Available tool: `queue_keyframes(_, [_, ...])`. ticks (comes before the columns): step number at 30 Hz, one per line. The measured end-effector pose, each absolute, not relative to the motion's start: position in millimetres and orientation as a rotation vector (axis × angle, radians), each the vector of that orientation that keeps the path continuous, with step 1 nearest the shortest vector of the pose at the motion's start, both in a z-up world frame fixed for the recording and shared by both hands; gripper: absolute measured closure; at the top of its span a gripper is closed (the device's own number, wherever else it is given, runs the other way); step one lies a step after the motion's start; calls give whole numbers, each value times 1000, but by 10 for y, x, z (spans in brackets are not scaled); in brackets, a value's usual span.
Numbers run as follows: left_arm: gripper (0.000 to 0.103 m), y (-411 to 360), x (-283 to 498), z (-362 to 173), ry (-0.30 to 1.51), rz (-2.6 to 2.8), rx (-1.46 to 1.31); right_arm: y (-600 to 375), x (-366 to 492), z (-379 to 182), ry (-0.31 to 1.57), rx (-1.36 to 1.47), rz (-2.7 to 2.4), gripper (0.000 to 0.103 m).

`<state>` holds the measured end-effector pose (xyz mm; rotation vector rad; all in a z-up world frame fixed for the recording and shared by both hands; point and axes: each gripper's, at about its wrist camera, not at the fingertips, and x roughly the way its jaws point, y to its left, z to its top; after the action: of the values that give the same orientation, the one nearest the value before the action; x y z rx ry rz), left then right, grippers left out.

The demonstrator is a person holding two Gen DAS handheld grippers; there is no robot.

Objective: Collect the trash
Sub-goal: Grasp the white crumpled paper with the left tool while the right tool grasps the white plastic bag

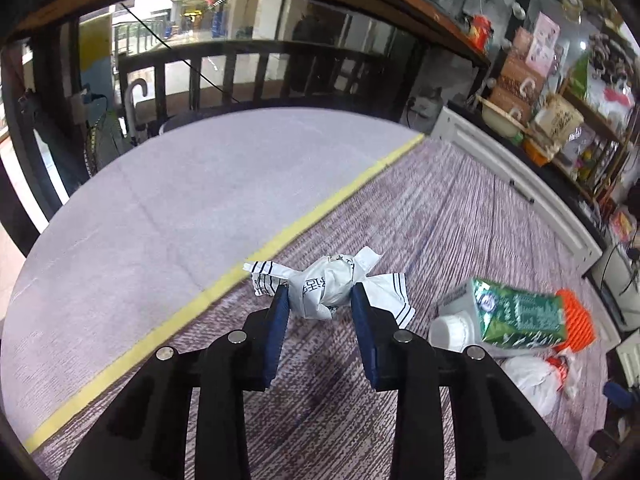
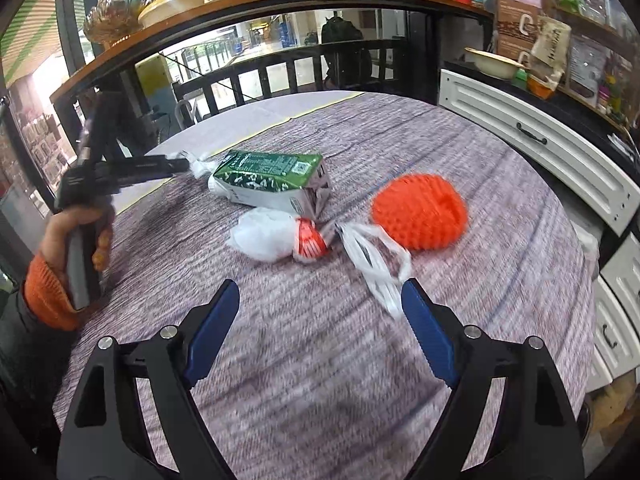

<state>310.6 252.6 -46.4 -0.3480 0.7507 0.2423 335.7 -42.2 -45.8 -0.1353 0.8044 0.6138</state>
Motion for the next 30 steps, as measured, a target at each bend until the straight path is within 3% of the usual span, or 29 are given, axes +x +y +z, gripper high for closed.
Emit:
queue_keyframes(4, [71,2555,3042,-384,698,262,-373,-157,3563,-558,830,-216,615,29])
queue_keyframes(13, [71,2568,3064,-398,696,257,-395,294,3757,-861,840,-463,634,31])
queue_keyframes(15, [71,2569,3068,-408,698,257,-395,296,3751,-854,838,-439,658,53])
queue_keyframes(16, [71,2566,3070,-409,700,255,-392,292,3750,-846,842,-419,661,71])
queue_keyframes(19, [71,2548,3071,-408,697,251,-383,275,3686,-831,835,-409,645,81])
queue_keyframes(30, [71,2566,2991,-331,631,255,-394,-68,3126,-556,742,-338,630,82])
